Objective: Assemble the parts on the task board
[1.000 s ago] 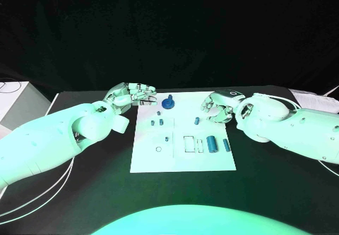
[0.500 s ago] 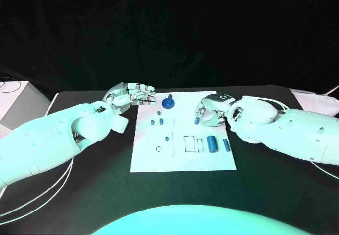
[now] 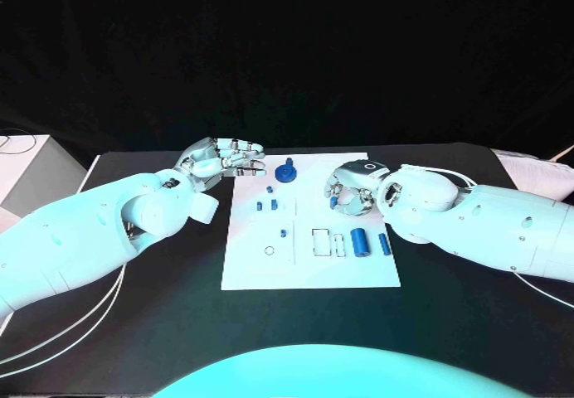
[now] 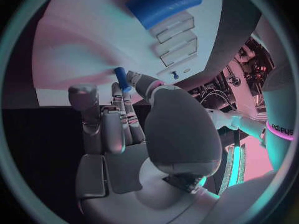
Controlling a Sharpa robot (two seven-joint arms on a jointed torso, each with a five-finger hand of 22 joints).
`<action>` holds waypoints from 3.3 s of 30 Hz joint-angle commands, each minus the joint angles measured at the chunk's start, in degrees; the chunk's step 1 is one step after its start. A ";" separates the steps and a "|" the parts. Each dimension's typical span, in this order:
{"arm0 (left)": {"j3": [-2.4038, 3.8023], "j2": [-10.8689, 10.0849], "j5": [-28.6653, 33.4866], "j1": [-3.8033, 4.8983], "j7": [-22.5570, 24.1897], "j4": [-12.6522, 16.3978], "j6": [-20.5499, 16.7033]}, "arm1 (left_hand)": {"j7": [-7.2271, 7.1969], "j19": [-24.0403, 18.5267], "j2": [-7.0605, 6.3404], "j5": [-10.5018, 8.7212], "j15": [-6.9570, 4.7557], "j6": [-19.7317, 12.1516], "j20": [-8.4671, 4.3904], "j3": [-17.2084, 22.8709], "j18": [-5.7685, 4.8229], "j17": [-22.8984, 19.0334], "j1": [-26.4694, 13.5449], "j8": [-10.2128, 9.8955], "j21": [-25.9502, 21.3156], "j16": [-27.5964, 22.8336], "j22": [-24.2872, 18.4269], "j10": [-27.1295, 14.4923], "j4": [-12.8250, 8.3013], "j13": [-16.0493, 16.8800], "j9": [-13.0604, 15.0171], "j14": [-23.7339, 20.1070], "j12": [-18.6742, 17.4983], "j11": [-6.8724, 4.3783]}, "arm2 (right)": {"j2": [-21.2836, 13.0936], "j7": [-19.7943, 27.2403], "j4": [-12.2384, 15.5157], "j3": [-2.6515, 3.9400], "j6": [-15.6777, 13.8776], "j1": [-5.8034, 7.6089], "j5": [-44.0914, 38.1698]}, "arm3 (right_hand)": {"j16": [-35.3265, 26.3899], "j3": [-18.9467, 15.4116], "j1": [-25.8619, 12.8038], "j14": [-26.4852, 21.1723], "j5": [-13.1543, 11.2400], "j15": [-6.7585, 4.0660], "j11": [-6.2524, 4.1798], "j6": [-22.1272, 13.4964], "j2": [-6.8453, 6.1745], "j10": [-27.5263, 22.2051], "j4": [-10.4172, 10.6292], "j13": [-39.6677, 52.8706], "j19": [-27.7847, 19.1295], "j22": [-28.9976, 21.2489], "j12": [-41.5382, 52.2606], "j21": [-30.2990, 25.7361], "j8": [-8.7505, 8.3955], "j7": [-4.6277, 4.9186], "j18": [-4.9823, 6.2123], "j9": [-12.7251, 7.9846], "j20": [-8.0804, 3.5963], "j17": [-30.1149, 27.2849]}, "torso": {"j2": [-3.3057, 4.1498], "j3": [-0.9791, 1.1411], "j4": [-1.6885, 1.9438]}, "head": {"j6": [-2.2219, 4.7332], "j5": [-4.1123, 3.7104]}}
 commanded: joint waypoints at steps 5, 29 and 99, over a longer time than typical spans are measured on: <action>0.04 -0.07 0.35 0.00 0.70 0.24 0.83 | -0.16 0.48 0.03 -0.11 0.05 0.18 0.08 -0.28 0.34 0.06 0.62 0.15 -0.23 0.28 -0.05 -0.12 -0.08 0.03 -0.07 -0.13 0.14 -0.02 | 0.71 -0.26 -0.28 -0.14 -0.64 -0.34 -1.08 | 0.42 1.12 -0.17 2.66 0.25 -0.38 -0.12 1.35 1.04 1.09 0.60 0.09 0.49 0.13 0.22 0.11 0.70 0.07 -1.07 0.29 0.06 0.18 | 0.00 0.00 -0.02 | -0.22 0.15; 0.03 -0.43 0.35 0.00 0.10 0.33 1.06 | -0.16 0.54 0.11 -0.11 0.02 0.31 0.07 -0.29 0.33 0.14 0.63 0.23 -0.26 0.29 -0.25 -0.12 -0.01 0.02 -0.07 -0.19 0.29 -0.04 | 0.51 -1.96 0.55 -0.27 -4.82 -0.55 -6.25 | 0.92 6.42 4.80 2.76 -6.58 -2.12 -2.16 6.96 5.35 8.11 -2.97 3.61 1.32 2.80 2.84 2.77 4.91 -1.18 -1.50 3.05 -1.59 0.64 | -0.08 0.01 -0.11 | -0.63 0.18; 0.05 0.88 0.88 -0.01 1.29 -0.64 -0.10 | -0.21 0.59 0.20 -0.10 0.02 0.40 0.07 -0.25 0.33 0.22 0.70 0.28 -0.27 0.31 -0.42 -0.15 0.01 0.00 -0.07 -0.23 0.40 -0.06 | 9.13 -0.87 8.62 -1.26 -6.49 -6.73 -6.48 | 0.72 6.55 4.90 2.70 -6.44 -2.21 -2.19 7.26 5.11 8.27 -3.50 4.10 1.32 3.07 3.06 2.93 5.09 -1.14 -1.51 3.22 -1.73 0.31 | -0.11 -0.07 -0.19 | -0.66 3.31</action>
